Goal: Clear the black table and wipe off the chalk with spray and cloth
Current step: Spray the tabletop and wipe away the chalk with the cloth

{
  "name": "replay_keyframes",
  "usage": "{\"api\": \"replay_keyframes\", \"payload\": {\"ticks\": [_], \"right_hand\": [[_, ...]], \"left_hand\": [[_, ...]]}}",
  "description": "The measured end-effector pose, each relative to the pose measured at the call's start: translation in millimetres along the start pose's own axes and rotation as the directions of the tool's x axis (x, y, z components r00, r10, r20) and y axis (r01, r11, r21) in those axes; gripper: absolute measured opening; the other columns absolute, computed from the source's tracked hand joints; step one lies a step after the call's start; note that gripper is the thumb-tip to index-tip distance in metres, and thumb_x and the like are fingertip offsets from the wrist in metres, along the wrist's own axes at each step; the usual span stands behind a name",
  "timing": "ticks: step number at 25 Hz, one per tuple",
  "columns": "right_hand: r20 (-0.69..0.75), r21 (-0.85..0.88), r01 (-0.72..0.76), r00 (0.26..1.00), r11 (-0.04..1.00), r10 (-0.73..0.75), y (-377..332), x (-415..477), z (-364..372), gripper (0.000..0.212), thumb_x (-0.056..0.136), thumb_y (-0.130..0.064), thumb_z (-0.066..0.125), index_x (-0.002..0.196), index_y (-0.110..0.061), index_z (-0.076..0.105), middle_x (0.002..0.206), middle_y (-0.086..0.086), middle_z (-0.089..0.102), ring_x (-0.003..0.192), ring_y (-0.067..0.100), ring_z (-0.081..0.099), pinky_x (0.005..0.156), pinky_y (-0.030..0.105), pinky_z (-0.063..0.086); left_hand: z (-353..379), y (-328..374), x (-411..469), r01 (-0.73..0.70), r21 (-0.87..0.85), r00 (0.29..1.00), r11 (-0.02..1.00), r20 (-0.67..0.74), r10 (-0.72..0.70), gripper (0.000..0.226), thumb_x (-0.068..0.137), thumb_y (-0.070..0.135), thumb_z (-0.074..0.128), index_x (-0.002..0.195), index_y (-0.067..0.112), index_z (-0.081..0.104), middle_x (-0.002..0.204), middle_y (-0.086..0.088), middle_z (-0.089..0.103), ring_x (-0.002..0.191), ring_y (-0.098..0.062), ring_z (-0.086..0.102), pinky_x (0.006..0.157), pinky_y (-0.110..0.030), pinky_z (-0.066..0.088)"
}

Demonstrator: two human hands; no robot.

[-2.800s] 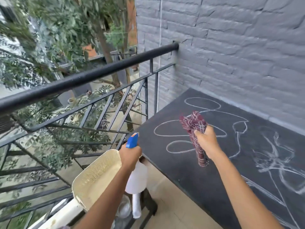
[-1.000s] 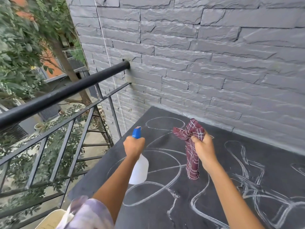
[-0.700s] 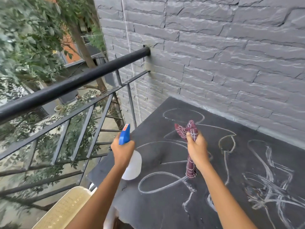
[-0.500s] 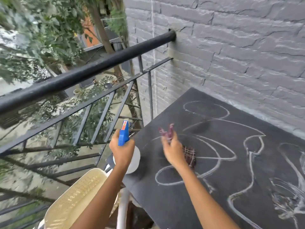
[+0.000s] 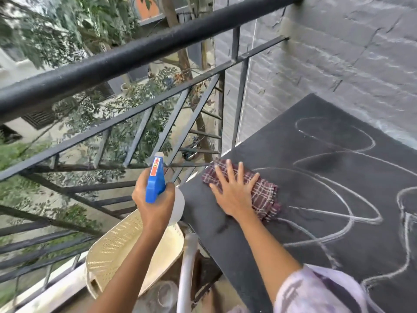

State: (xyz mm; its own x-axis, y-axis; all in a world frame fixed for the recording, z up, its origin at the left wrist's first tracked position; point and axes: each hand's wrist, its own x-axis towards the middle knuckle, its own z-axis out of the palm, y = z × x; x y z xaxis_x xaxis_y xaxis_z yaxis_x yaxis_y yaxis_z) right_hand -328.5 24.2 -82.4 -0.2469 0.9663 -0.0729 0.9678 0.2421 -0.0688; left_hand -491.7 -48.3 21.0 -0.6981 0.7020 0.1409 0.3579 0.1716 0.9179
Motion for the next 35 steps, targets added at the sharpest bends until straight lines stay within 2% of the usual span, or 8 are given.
{"api": "replay_keyframes", "payload": {"ticks": [6,10,13,19,22,27,32,35], "right_hand": [[-0.013,-0.022,0.454,0.891,0.891,-0.454,-18.3,-90.3,26.7,0.057,0.092,-0.065,0.017,0.145,-0.042,0.018,0.158,-0.004,0.012,0.143,0.034,0.012,0.102,0.076,0.004],[-0.033,-0.033,0.133,0.990,0.991,-0.134,39.8,-64.8,16.0,0.056,0.092,-0.063,0.009,0.145,-0.045,0.011,0.158,-0.008,0.004,0.144,0.032,0.008,0.103,0.075,0.006],[0.000,0.060,-0.112,0.994,0.992,0.112,-5.0,2.9,3.1,0.060,0.091,-0.061,0.005,0.147,-0.040,0.004,0.158,-0.002,-0.004,0.144,0.035,-0.003,0.100,0.076,-0.005],[0.027,-0.074,0.477,0.879,0.876,-0.476,-59.7,-60.4,20.2,0.056,0.092,-0.062,0.015,0.144,-0.043,0.018,0.158,-0.003,0.013,0.143,0.036,0.010,0.101,0.077,-0.002],[-0.026,-0.053,0.381,0.924,0.923,-0.383,11.7,-96.6,24.9,0.053,0.093,-0.062,0.017,0.144,-0.047,0.017,0.157,-0.008,0.014,0.143,0.031,0.015,0.101,0.075,0.013],[0.010,0.118,-0.199,0.980,0.973,0.199,29.9,7.7,-4.2,0.055,0.093,-0.059,0.006,0.146,-0.044,0.002,0.158,-0.006,-0.006,0.144,0.033,-0.006,0.102,0.075,-0.002],[0.002,-0.042,0.263,0.965,0.964,-0.263,-10.9,-45.5,14.8,0.054,0.094,-0.058,0.019,0.146,-0.042,0.016,0.158,-0.004,0.012,0.144,0.034,0.008,0.101,0.075,0.008],[-0.073,-0.054,0.132,0.988,0.990,-0.136,59.8,-87.8,22.4,0.053,0.093,-0.062,0.017,0.144,-0.047,0.014,0.157,-0.011,0.011,0.144,0.029,0.015,0.103,0.073,0.011]], "left_hand": [[-15.3,-18.1,4.0,-0.031,0.021,0.997,0.999,-0.073,0.033,0.012,0.064,0.010,0.054,0.075,0.012,0.051,0.062,0.007,0.043,0.052,-0.012,0.036,0.053,-0.028,0.035],[-24.4,-21.3,-2.1,-0.014,-0.025,0.999,1.000,-0.051,0.013,0.029,0.065,0.011,0.054,0.069,0.039,0.048,0.066,0.009,0.047,0.055,-0.013,0.039,0.052,-0.023,0.036],[-30.3,-23.1,-7.3,0.006,-0.027,0.998,1.000,-0.069,-0.008,0.029,0.064,0.012,0.054,0.069,0.040,0.049,0.066,0.007,0.048,0.056,-0.014,0.039,0.052,-0.020,0.036],[-37.1,-29.6,-10.5,-0.031,0.011,0.994,0.999,-0.106,0.032,0.018,0.063,0.012,0.053,0.080,0.015,0.055,0.063,0.008,0.047,0.052,-0.008,0.038,0.048,-0.010,0.033],[-37.9,-31.5,-9.4,0.012,-0.027,0.996,1.000,-0.084,-0.014,0.021,0.062,0.011,0.054,0.076,0.026,0.054,0.065,0.015,0.048,0.052,-0.005,0.039,0.050,-0.008,0.035],[-27.0,-23.0,-4.7,0.079,-0.098,0.996,0.992,-0.027,-0.082,0.029,0.062,0.010,0.056,0.069,0.037,0.051,0.062,0.013,0.047,0.049,-0.005,0.038,0.046,-0.006,0.033],[8.3,-7.5,-1.9,0.049,-0.103,0.997,0.994,0.069,-0.042,0.016,0.061,0.015,0.055,0.071,0.027,0.056,0.063,0.012,0.045,0.054,-0.005,0.036,0.051,-0.008,0.035],[30.5,-2.1,-1.7,0.046,-0.112,0.987,0.993,0.159,-0.028,0.016,0.060,0.012,0.054,0.076,0.013,0.058,0.066,-0.002,0.046,0.057,-0.014,0.037,0.052,-0.017,0.033]]}}
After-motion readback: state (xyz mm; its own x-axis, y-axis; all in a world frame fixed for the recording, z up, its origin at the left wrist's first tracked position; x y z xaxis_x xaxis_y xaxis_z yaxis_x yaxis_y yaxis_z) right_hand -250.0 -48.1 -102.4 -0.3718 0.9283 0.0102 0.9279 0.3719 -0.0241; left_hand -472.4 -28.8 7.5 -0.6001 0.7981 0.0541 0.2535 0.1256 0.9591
